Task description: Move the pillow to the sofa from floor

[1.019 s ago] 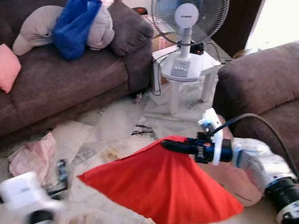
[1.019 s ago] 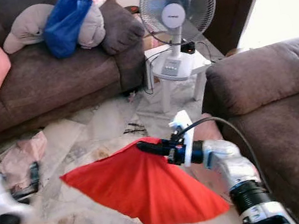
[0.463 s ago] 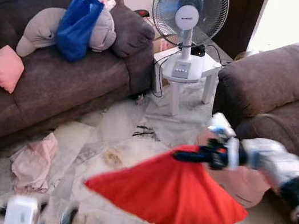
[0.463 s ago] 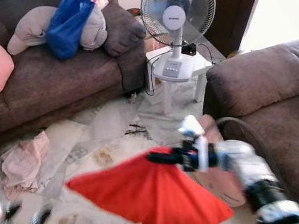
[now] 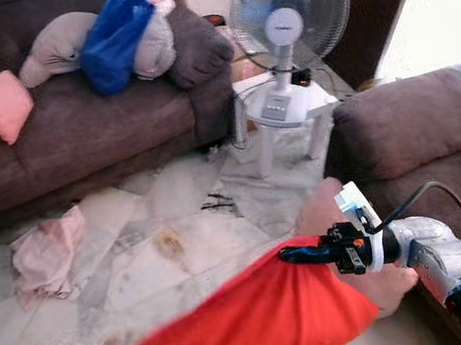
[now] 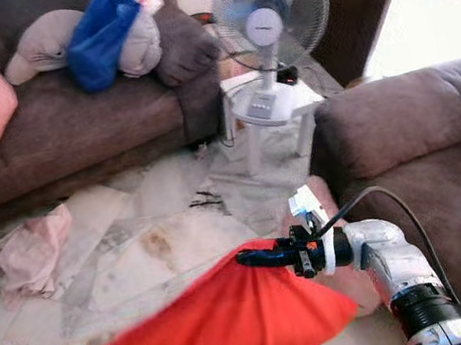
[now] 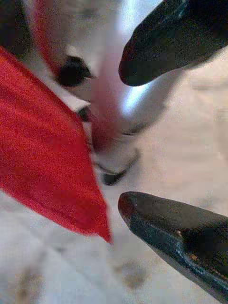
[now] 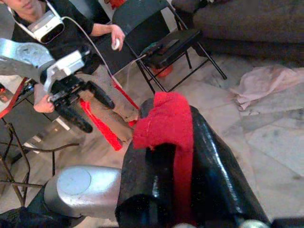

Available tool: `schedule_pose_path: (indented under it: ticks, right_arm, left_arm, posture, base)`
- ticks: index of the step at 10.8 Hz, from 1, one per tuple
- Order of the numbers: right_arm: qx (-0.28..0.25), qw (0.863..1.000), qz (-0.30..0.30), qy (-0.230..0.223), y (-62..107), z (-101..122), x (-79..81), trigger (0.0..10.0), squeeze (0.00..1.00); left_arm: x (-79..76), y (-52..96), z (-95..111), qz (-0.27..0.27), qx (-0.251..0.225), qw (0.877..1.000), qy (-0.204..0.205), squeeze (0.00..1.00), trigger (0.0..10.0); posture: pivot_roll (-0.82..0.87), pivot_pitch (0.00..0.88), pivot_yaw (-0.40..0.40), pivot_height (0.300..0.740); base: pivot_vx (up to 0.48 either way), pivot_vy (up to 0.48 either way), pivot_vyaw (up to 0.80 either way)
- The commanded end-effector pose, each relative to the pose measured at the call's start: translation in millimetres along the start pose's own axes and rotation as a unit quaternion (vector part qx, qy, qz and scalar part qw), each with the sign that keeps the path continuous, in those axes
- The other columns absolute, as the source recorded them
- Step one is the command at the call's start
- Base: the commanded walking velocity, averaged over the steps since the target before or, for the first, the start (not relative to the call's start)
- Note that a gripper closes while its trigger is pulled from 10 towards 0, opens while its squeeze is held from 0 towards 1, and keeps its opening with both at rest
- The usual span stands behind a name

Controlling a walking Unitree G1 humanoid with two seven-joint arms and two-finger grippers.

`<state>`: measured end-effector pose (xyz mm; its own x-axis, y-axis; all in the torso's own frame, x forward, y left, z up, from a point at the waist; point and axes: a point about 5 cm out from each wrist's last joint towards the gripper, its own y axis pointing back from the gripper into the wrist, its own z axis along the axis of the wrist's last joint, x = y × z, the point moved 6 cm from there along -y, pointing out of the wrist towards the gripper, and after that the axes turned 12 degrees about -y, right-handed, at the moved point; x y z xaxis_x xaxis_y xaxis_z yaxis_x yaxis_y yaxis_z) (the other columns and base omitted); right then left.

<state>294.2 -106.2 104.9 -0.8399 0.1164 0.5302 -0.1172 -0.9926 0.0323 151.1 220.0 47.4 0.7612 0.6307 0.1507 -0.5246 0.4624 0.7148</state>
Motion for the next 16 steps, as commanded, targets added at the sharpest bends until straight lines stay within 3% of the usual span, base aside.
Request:
schedule_pose_path:
  ticks: [1,2,3,4,5,6,8,10,12,13,14,16]
  right_arm:
    - [-0.018,0.998,0.021,0.048,-0.5,24,8.1,10.0,0.00]
    - [-0.019,0.998,0.021,0.048,-0.1,26,7.8,10.0,0.00]
    - [-0.019,0.998,0.022,0.048,0.2,26,7.4,10.0,0.00]
    - [-0.018,0.998,0.028,0.052,1.6,30,8.8,10.0,0.00]
    - [-0.017,0.998,0.029,0.055,2.0,31,9.7,10.0,0.00]
    - [-0.013,0.998,0.028,0.057,4.9,31,10.2,10.0,0.00]
    - [-0.013,0.998,0.026,0.060,7.8,32,11.6,10.0,0.00]
    - [-0.010,0.997,0.046,0.053,7.2,28,17.4,10.0,0.00]
    - [0.010,0.995,0.073,0.074,9.5,25,27.7,10.0,0.00]
    - [0.013,0.994,0.078,0.075,6.1,24,29.3,10.0,0.00]
    - [-0.023,0.995,0.080,0.064,-0.1,34,28.0,10.0,0.00]
    - [-0.048,0.994,0.086,0.048,-3.9,34,29.0,10.0,0.00]
  left_arm:
    - [22.5,12.1,1,0.050,0.014,0.998,-0.026,0.00,10.0]
    - [76.4,34.4,12,0.173,0.007,0.983,-0.057,0.00,10.0]
    - [90.1,37.7,31,0.195,-0.031,0.979,-0.059,0.00,10.0]
    - [73.4,21.0,65,0.128,-0.130,0.983,-0.011,0.00,10.0]
    - [68.7,15.8,69,0.107,-0.145,0.984,-0.002,0.00,10.0]
    - [62.2,4.4,59,0.065,-0.117,0.991,-0.023,0.00,10.0]
    - [78.9,2.8,58,0.074,-0.108,0.991,-0.031,0.00,10.0]
    - [64.6,-12.9,62,0.018,-0.103,0.993,-0.048,0.00,10.0]
    - [58.4,-19.9,56,-0.006,-0.093,0.994,-0.050,0.00,10.0]
    - [58.9,-26.4,59,0.003,-0.098,0.994,-0.055,0.00,10.0]
    - [55.4,-36.4,75,0.007,-0.137,0.989,-0.048,0.00,10.0]
    - [49.8,-44.5,84,-0.001,-0.175,0.984,-0.018,0.00,10.0]
  posture:
    - [0.19,0.137,-0.056,0.740]
    - [0.20,0.140,-0.059,0.740]
    - [0.20,0.137,-0.057,0.740]
    - [0.19,0.136,-0.055,0.740]
    - [0.18,0.135,-0.058,0.740]
    - [0.18,0.135,-0.056,0.740]
    - [0.18,0.134,-0.051,0.740]
    - [0.18,0.134,-0.052,0.740]
    - [0.17,0.136,-0.052,0.740]
    - [0.17,0.136,-0.052,0.740]
    - [0.17,0.133,-0.052,0.740]
    - [0.17,0.133,-0.052,0.740]
  base:
    - [0.000,0.000,0.00]
    - [0.000,0.000,0.00]
    - [0.000,0.000,0.00]
    - [0.000,0.000,0.00]
    - [0.000,0.000,0.00]
    - [0.000,0.000,0.00]
    - [0.000,0.000,0.00]
    - [0.000,0.000,0.00]
    - [0.000,0.000,0.00]
    - [0.000,0.000,0.00]
    - [0.000,0.000,0.00]
    - [0.000,0.000,0.00]
